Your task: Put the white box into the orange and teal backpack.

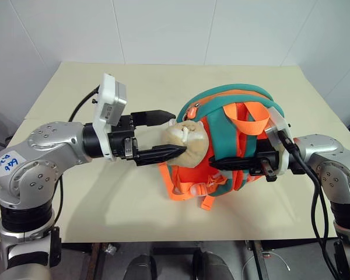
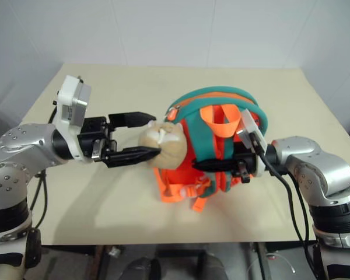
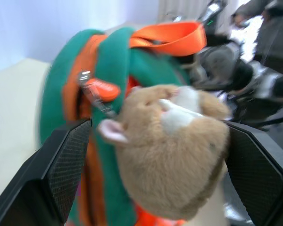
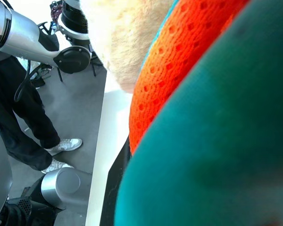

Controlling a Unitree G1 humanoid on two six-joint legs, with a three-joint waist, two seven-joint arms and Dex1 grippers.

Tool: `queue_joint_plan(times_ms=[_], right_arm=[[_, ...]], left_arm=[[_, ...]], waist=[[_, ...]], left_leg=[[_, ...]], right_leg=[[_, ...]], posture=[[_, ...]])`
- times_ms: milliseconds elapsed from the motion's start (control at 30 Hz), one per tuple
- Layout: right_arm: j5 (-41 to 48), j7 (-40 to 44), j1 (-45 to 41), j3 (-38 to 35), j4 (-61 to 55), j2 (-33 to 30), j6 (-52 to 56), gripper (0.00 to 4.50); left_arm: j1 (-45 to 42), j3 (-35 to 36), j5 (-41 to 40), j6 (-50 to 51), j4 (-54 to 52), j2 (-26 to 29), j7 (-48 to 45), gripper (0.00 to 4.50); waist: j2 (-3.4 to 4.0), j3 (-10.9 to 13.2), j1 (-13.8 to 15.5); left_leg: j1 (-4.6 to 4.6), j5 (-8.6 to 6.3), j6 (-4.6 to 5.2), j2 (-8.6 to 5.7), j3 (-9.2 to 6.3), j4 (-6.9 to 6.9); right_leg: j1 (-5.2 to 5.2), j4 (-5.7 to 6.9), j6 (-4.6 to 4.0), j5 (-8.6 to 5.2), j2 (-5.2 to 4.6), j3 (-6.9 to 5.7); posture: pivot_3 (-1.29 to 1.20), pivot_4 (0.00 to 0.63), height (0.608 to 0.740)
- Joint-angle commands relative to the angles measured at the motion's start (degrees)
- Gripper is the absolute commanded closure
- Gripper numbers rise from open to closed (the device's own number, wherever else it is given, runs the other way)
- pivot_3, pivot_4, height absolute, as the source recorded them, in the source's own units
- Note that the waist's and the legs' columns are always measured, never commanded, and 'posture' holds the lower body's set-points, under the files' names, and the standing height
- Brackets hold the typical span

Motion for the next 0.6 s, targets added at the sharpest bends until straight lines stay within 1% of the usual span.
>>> queue_joint_plan(times_ms=[33,167,333,500,533,567,600], right_arm=[[0.4,0.3,-0.6,-1.3,-1.1,-0.2,-1.1,3.99],[0.3,0.0,-0.8,-1.2,-1.0,0.2,-1.1,3.99],[0.2,-0.1,-0.8,-1.2,-1.1,0.4,-1.1,3.99],[0.1,-0.3,-0.7,-1.2,-1.2,0.6,-1.2,3.99],[0.1,-0.4,-0.6,-1.3,-1.2,0.7,-1.3,3.99],[0.1,-0.5,-0.6,-1.3,-1.3,0.8,-1.2,3.99],[0.1,-0.6,-0.6,-1.3,-1.3,0.9,-1.2,3.99]], left_arm=[[-0.2,0.8,-3.8,1.6,-2.4,2.3,0.8,0.04],[0.7,-2.2,-0.6,0.2,-2.0,3.5,1.0,0.04],[-0.4,-4.1,-1.6,0.3,-1.8,2.0,1.8,0.04],[-1.6,-7.3,0.9,0.5,-1.1,0.4,4.1,0.04],[-1.9,-7.6,1.0,0.6,-1.0,0.5,4.3,0.43],[-2.3,-7.8,1.1,0.7,-0.9,0.6,4.4,0.61],[-2.7,-8.0,1.2,0.8,-0.7,0.7,4.4,0.96]], waist=[[0.0,0.0,0.0],[0.0,0.0,0.0],[0.0,0.0,0.0],[0.0,0.0,0.0],[0.0,0.0,0.0],[0.0,0.0,0.0],[0.0,0.0,0.0]], left_leg=[[0.0,0.0,-0.01,0.0,0.0,-0.01],[0.02,-0.01,-0.02,-0.01,0.01,-0.06],[0.02,-0.01,-0.03,-0.02,0.01,-0.05],[0.01,-0.02,-0.03,-0.03,0.01,-0.09],[0.01,-0.02,-0.03,-0.03,0.01,-0.09],[0.01,-0.02,-0.04,-0.04,0.01,-0.1],[0.01,-0.02,-0.03,-0.03,0.01,-0.11]], right_leg=[[0.0,-0.01,0.0,0.0,0.01,0.0],[0.0,-0.04,0.0,0.0,0.04,-0.01],[0.0,-0.26,-0.01,0.0,0.03,-0.01],[0.0,-0.3,0.0,0.0,0.02,-0.01],[0.0,-0.3,0.0,0.0,0.02,-0.01],[0.0,-0.31,0.0,0.0,0.02,-0.01],[0.0,-0.32,0.0,0.0,0.03,-0.01]], posture=[[0.0,0.15,0.74],[0.0,0.15,0.74],[0.0,0.15,0.74],[0.0,0.15,0.74],[0.0,0.15,0.74],[0.0,0.15,0.74],[0.0,0.15,0.74]])
